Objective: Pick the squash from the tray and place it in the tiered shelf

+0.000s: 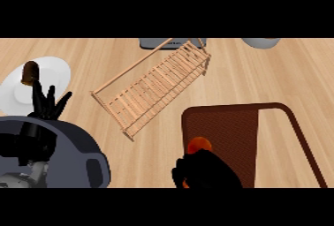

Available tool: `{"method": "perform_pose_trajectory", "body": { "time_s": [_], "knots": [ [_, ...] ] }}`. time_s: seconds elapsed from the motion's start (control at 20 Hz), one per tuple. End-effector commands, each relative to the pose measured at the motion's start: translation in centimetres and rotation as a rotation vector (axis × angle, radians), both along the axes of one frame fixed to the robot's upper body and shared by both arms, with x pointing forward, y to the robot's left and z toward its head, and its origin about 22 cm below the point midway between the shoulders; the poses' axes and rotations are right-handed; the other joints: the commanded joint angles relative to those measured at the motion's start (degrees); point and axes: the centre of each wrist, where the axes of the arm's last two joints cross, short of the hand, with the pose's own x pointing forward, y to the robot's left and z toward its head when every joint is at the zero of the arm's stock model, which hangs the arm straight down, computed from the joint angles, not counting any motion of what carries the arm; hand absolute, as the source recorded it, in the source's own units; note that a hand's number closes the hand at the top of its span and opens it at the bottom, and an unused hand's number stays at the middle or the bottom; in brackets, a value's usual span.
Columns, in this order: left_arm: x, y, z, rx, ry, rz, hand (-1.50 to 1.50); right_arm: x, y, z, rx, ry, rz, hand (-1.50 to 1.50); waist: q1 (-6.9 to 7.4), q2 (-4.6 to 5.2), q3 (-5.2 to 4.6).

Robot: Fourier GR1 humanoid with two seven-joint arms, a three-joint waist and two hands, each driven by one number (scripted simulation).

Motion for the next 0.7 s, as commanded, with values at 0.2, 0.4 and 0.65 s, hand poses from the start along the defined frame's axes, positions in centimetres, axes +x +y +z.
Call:
{"method": "perform_pose_trajectory", "body": {
  "time_s": [0.2, 0.4, 0.65],
  "knots": [
    [-0.9, -0.8, -0.1, -0.016, 0.048, -0.015, 0.0, -1.8, -1.8, 7.9, 0.39, -0.033, -0.192, 1.5, 0.06, 0.04, 0.13],
    [0.3, 0.0, 1.2, -0.002, 0.053, -0.026, 0.0, -1.4, -3.1, 11.9, 0.399, -0.122, -0.289, 1.5, 0.47, 0.21, 0.09],
    [-0.5, 0.6, 0.9, -0.017, 0.057, -0.034, 0.0, 1.2, -3.2, 15.1, 0.397, -0.162, -0.331, 1.5, 0.97, 0.24, 0.09]
  ]
}}
